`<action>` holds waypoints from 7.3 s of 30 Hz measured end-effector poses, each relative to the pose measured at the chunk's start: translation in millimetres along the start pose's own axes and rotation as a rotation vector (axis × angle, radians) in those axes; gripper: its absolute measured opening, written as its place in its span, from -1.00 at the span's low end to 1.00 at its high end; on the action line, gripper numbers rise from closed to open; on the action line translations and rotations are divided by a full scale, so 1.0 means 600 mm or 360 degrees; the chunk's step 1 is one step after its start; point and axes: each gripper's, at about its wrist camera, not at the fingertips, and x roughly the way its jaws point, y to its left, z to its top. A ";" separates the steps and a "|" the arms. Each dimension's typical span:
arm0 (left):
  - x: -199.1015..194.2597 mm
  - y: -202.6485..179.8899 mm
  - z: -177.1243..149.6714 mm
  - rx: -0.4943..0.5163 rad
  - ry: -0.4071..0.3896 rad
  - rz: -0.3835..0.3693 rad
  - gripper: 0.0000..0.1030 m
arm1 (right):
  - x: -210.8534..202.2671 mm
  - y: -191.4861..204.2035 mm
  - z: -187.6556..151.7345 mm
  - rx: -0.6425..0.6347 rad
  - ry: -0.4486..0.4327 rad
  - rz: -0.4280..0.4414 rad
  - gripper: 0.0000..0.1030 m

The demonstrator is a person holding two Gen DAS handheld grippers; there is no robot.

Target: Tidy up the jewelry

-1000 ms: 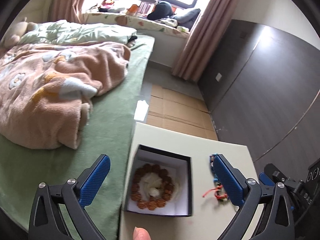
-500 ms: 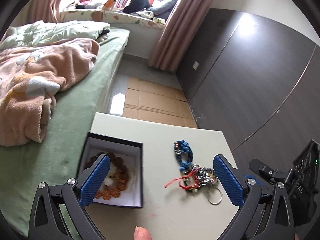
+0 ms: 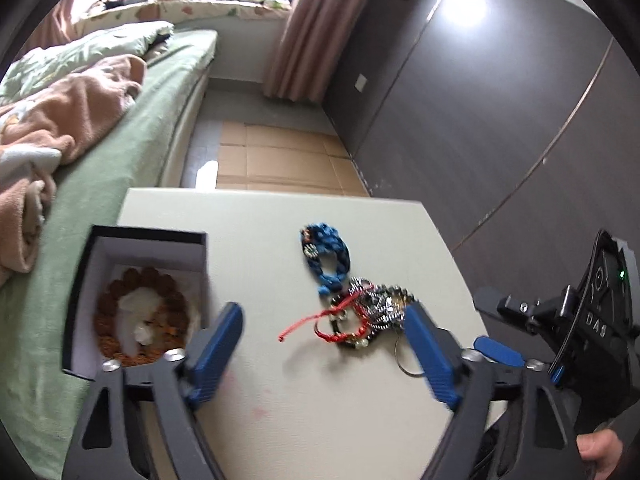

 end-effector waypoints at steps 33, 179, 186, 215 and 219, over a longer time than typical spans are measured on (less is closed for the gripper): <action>0.117 -0.005 0.000 0.0147 0.0214 0.0046 -0.98 | 0.085 0.004 0.010 0.0036 0.0196 -0.0031 -0.08; 0.102 -0.021 -0.026 0.0093 0.0249 0.0069 -0.28 | 0.022 -0.022 0.008 -0.0209 0.0112 -0.0422 -0.12; 0.140 -0.018 -0.028 0.0094 0.0295 0.0113 -0.37 | 0.039 -0.035 0.014 -0.0309 0.0165 -0.0541 -0.12; 0.039 -0.029 -0.010 0.0183 0.0035 0.0051 -0.86 | 0.043 0.026 -0.025 -0.0753 0.0164 -0.0629 -0.92; 0.016 -0.020 -0.005 0.0163 -0.0010 0.0030 -0.86 | 0.028 0.033 -0.027 -0.0734 0.0130 -0.0534 -0.92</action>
